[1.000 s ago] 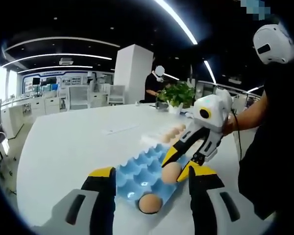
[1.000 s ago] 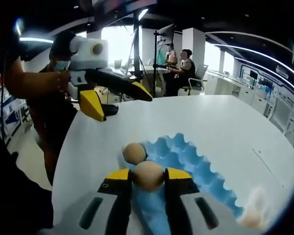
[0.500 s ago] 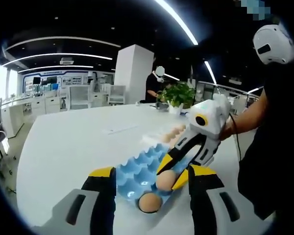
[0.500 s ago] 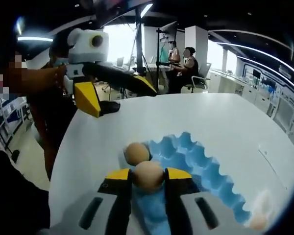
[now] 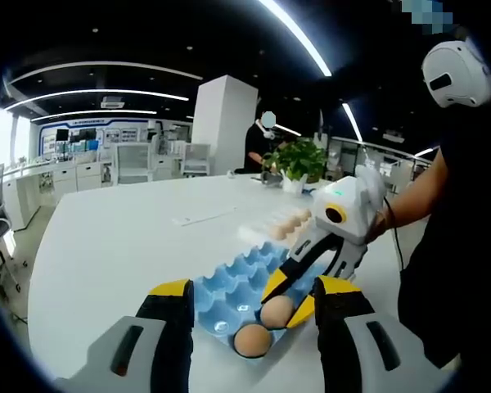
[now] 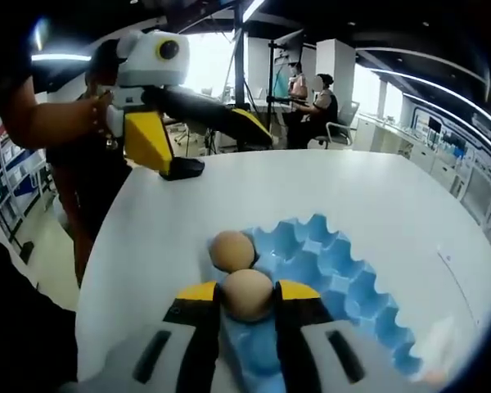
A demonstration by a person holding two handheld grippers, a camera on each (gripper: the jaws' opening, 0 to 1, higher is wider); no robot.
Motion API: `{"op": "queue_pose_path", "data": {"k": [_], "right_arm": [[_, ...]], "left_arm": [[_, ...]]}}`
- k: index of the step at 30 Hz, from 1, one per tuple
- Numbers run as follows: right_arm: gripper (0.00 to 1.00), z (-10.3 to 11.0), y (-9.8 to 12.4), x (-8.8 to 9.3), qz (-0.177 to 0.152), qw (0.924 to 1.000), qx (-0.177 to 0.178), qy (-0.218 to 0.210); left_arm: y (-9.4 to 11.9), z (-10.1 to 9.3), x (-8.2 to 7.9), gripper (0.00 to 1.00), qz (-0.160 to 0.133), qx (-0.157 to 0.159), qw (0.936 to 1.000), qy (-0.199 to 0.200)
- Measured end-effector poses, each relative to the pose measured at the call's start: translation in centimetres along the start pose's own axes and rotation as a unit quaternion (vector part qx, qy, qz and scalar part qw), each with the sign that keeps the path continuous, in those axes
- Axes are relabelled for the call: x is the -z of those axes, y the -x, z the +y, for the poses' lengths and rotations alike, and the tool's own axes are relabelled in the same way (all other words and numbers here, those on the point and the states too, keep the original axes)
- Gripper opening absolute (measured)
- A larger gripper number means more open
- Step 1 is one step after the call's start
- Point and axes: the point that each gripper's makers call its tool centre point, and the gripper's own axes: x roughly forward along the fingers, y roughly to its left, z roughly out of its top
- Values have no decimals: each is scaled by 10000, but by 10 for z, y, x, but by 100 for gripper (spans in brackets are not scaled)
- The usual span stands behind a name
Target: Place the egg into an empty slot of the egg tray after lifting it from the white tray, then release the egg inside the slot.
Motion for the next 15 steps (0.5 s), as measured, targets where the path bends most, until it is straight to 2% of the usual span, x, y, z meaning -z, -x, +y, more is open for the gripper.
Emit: {"op": "queue_pose_path", "data": {"k": [15], "right_arm": [[26,-1,-1,2,-30,9995,17,323]], "left_arm": [[1,0,1,59,27,-20,10000,11]]}}
